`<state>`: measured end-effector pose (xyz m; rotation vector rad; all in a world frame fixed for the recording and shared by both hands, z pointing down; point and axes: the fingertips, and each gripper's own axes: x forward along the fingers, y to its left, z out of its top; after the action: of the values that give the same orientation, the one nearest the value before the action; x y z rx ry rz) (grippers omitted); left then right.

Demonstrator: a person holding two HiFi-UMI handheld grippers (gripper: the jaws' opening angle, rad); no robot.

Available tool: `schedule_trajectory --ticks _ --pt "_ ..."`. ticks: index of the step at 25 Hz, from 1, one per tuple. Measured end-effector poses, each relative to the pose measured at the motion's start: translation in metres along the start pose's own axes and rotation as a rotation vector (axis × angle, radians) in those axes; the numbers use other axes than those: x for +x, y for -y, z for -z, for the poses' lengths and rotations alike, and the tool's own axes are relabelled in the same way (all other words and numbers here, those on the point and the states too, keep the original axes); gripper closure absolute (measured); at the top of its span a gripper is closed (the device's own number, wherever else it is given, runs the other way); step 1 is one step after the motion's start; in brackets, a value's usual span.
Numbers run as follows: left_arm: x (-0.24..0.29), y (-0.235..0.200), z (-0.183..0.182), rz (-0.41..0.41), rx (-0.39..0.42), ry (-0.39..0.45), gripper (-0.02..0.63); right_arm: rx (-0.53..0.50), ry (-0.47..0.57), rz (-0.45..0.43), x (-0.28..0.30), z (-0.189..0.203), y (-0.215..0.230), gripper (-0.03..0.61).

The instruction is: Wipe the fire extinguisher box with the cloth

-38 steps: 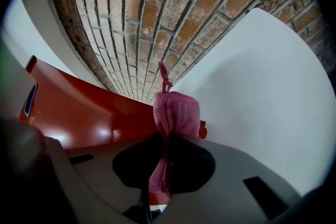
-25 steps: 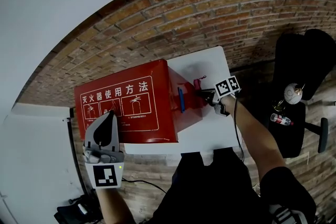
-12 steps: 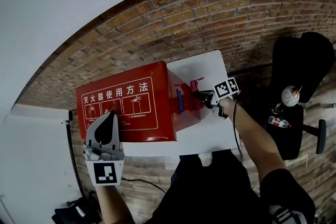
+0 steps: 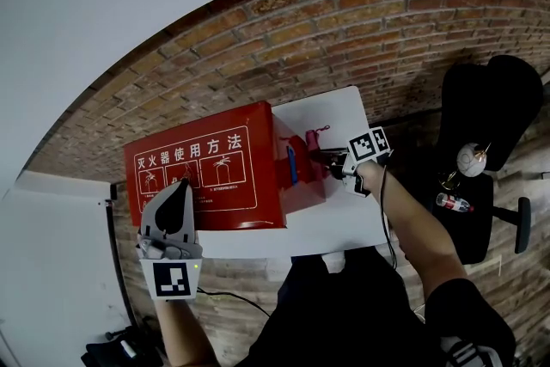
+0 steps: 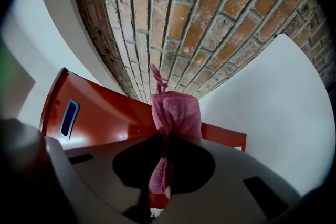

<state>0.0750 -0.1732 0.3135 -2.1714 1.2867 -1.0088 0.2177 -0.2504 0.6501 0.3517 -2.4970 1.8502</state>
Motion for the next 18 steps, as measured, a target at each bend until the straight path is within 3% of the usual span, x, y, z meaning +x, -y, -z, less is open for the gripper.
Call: schedule_trajectory --ticks 18 --pt "0.0 -0.001 -0.002 -0.001 0.003 0.007 0.601 -0.011 0.041 -0.08 -0.009 -0.016 -0.051 0.528"
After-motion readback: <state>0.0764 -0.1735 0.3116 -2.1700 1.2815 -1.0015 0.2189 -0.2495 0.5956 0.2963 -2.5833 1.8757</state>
